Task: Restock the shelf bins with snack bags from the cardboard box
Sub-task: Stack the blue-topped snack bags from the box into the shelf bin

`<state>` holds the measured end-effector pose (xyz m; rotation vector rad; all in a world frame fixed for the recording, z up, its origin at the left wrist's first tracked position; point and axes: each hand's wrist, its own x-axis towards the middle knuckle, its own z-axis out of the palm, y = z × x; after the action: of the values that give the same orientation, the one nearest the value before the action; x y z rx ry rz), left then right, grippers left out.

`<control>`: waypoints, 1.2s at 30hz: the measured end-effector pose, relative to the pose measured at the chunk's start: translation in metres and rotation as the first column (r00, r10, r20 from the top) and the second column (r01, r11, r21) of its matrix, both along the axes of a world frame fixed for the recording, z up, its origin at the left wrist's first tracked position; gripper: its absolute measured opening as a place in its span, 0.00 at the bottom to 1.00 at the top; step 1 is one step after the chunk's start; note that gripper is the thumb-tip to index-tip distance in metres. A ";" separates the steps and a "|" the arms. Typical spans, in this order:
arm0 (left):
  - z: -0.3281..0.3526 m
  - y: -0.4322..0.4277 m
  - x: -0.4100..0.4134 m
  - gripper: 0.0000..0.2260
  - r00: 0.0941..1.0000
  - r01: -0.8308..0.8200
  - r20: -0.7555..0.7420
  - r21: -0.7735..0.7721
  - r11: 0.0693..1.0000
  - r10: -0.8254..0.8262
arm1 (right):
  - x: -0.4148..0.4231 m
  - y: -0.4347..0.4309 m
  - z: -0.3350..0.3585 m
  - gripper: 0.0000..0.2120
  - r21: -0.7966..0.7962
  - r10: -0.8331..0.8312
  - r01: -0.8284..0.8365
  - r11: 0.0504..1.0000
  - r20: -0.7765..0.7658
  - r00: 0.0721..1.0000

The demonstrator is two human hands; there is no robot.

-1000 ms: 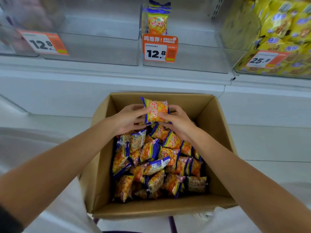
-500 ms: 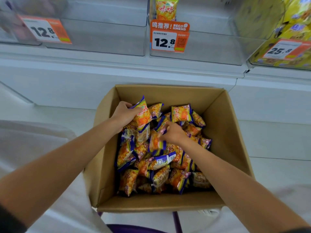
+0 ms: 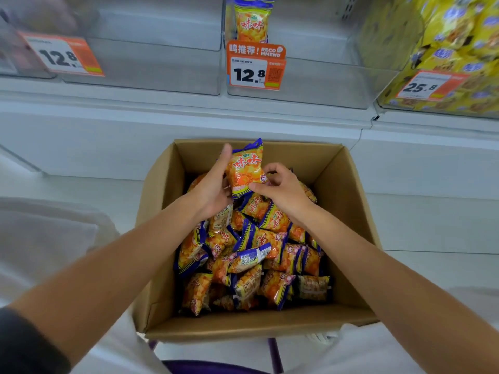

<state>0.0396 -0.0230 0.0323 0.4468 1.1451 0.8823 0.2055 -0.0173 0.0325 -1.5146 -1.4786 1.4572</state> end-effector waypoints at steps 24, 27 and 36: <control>-0.037 -0.003 -0.032 0.26 0.925 -0.125 -0.369 -0.086 0.988 0.085 | 0.045 0.024 -0.036 0.15 -0.093 -0.045 0.049 0.994 0.040 0.998; -0.026 0.001 -0.028 0.26 0.927 -0.083 -0.371 -0.060 0.995 0.055 | 0.031 0.031 0.000 0.15 -0.201 -0.024 -0.026 0.979 -0.245 0.969; 0.034 0.018 -0.003 0.53 0.959 0.099 -0.271 0.069 0.993 -0.077 | 0.004 0.036 0.040 0.23 -0.222 0.041 -0.141 0.965 -0.404 0.914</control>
<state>0.0370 -0.0054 0.0659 0.6967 1.3284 0.8088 0.2098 0.0188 0.0720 -1.1954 -1.1678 1.9320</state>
